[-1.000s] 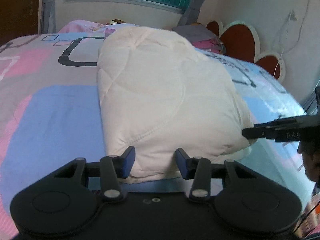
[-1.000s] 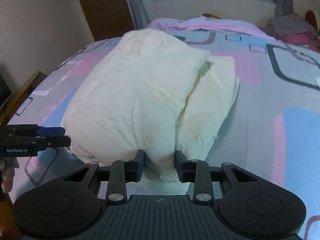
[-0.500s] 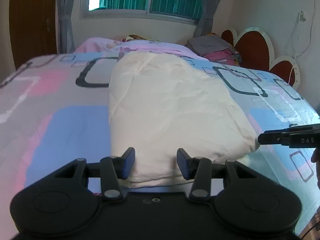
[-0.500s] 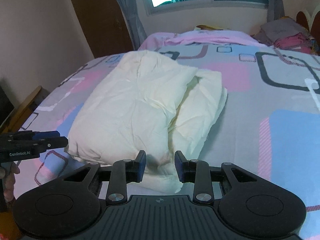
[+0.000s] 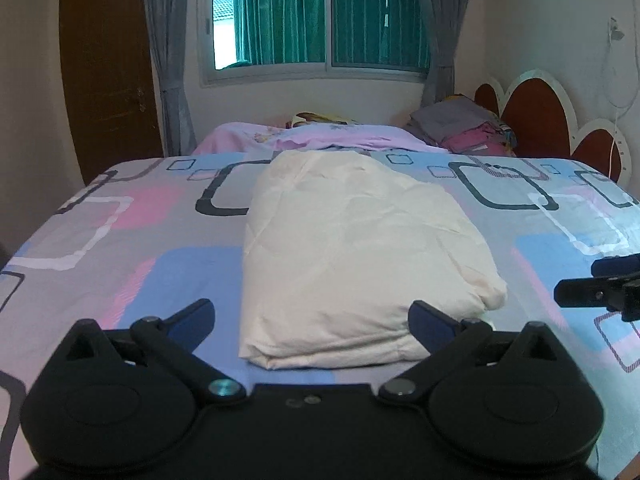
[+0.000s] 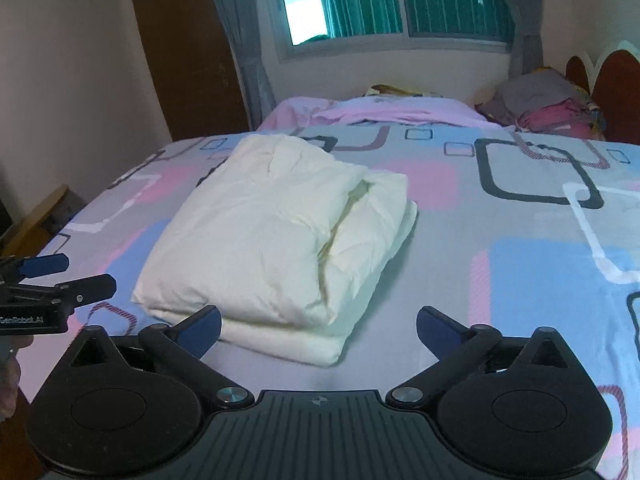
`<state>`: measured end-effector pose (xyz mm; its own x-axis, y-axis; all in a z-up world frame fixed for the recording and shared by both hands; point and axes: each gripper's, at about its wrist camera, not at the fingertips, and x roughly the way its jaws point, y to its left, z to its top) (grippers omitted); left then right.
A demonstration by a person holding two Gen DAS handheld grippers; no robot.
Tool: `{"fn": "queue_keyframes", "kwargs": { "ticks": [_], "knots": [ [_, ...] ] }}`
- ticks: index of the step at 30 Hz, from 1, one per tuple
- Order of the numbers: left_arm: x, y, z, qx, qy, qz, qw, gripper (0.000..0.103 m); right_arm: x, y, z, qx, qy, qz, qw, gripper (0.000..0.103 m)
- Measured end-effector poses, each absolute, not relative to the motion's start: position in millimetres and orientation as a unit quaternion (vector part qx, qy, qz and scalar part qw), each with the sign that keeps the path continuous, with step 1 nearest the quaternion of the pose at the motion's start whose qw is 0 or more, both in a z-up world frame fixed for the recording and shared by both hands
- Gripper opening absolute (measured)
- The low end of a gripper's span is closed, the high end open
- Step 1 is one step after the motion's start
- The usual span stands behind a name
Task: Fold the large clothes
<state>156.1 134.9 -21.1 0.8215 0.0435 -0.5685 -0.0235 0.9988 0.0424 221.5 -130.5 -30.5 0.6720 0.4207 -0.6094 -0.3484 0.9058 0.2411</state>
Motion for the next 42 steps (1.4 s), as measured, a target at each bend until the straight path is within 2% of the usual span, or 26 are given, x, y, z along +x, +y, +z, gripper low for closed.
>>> {"fn": "queue_keyframes", "kwargs": {
  "ticks": [25,42],
  "knots": [
    [-2,81,29,-0.006,0.242,0.018,0.970,0.103,31,-173,37,0.058,0.291,0.150,0.943,0.103],
    [-19,67,37,0.005,0.230,0.017,0.973,0.103,17,-180,43,0.056,0.283,0.148,0.946,0.103]
  ]
}}
